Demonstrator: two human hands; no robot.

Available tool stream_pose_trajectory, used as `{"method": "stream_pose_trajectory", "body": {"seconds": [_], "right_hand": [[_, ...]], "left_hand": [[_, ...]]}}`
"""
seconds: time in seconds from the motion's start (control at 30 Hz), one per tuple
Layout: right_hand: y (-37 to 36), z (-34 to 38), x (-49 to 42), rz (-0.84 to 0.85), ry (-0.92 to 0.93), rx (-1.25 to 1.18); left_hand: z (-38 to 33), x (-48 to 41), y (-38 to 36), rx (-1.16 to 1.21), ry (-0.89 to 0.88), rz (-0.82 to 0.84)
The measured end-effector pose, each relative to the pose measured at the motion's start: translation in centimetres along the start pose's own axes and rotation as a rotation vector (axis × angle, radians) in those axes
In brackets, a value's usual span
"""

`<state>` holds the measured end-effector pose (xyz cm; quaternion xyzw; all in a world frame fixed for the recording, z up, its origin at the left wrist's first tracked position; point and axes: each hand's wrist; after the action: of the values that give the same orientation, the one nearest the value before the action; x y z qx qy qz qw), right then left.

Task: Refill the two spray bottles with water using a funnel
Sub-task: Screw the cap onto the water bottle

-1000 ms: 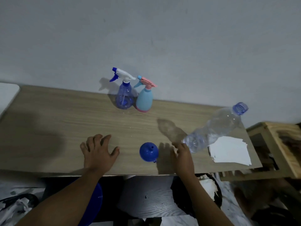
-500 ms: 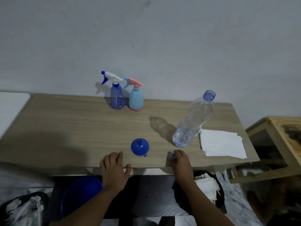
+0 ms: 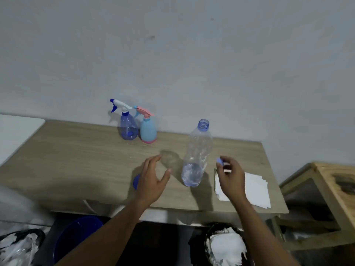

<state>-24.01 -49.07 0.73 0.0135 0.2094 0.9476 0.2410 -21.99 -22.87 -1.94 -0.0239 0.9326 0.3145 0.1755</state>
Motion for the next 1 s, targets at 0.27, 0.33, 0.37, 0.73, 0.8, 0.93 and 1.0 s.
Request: {"method": "stream_pose_trajectory", "body": {"seconds": [0.27, 0.33, 0.37, 0.73, 0.8, 0.93, 1.0], "right_hand": [[4.6, 12.6, -6.7, 0.377, 0.381, -0.044], [4.7, 13.6, -7.5, 0.479, 0.429, 0.028], [4.7, 13.9, -7.8, 0.514, 0.455, 0.061], [3.5, 14.8, -10.2, 0.719, 0.567, 0.16], [3.3, 14.8, -10.3, 0.73, 0.598, 0.16], [2.6, 14.8, -10.3, 0.66, 0.539, 0.17], [2.2, 14.7, -10.2, 0.64, 0.539, 0.173]], "left_hand": [[-8.7, -6.0, -1.0, 0.257, -0.147, 0.132], [-9.5, -6.4, -1.1, 0.262, -0.149, 0.124], [-9.7, -6.6, -1.1, 0.253, -0.148, 0.119], [-10.1, -7.1, -0.3, 0.48, 0.016, 0.169], [-10.0, -7.3, -0.2, 0.479, 0.028, 0.178], [-10.0, -7.4, -0.4, 0.46, 0.04, 0.173], [-9.9, -7.4, -0.4, 0.458, 0.049, 0.166]]}}
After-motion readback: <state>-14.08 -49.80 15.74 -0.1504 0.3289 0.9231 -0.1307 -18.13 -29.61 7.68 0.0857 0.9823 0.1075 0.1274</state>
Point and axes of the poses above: each hand's wrist, its own x-axis away from the middle knuckle, its own y-axis out of the back of the hand, z = x × y, and after that the axes turned 5 degrees about -y, right-handed
